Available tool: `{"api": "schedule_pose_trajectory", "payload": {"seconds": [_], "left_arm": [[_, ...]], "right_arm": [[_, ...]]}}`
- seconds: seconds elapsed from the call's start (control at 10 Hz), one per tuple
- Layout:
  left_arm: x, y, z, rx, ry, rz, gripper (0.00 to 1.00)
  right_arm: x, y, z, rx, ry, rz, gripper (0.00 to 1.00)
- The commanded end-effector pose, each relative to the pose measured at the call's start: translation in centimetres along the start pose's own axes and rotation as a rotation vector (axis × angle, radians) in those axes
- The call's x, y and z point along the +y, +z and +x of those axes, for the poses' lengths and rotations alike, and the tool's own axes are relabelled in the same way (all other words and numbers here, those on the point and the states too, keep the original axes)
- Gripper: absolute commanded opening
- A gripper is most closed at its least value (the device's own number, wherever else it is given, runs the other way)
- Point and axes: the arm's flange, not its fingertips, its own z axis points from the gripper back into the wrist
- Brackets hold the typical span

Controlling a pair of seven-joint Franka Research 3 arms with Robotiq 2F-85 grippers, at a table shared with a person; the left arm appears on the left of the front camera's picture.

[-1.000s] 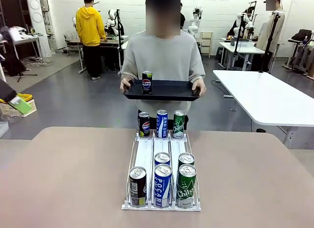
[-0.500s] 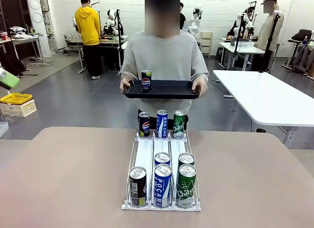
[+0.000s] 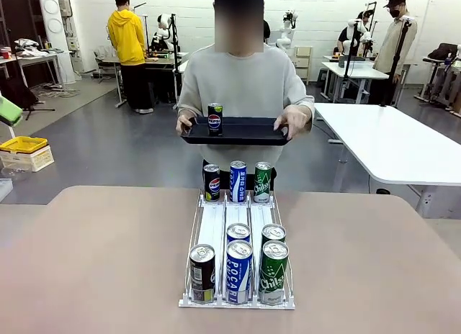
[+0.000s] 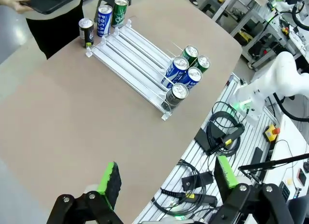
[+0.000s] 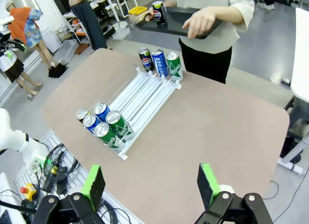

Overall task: Retrieve and hand over the desired beverage to the person.
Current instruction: Pick up another can of the same type that the person held from the Automatic Can Dispenser.

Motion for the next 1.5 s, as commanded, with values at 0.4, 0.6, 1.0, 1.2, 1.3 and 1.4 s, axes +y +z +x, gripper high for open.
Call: {"api": "schedule_pose_trajectory", "payload": {"seconds": [0.4,0.6,1.0,1.2,1.3,1.4], "left_arm": [[-0.70,0.60,-0.04,-0.020,-0.007,0.009,1.00],[-0.70,0.60,-0.04,-0.020,-0.007,0.009,1.00],[-0.70,0.60,-0.04,-0.020,-0.007,0.009,1.00],[-0.70,0.60,-0.04,-0.020,-0.007,0.009,1.00],[-0.70,0.60,-0.04,-0.020,-0.007,0.009,1.00],[-0.70,0.60,-0.04,-0.020,-0.007,0.009,1.00]], "right_arm": [[-0.10,-0.07,0.06,-0.003,0.006,0.019,1.00],[-0.10,-0.07,0.06,-0.003,0.006,0.019,1.00],[-0.10,-0.07,0.06,-0.003,0.006,0.019,1.00],[-0.10,-0.07,0.06,-0.003,0.006,0.019,1.00],[-0.10,-0.07,0.06,-0.003,0.006,0.019,1.00],[-0.10,-0.07,0.06,-0.003,0.006,0.019,1.00]]}}
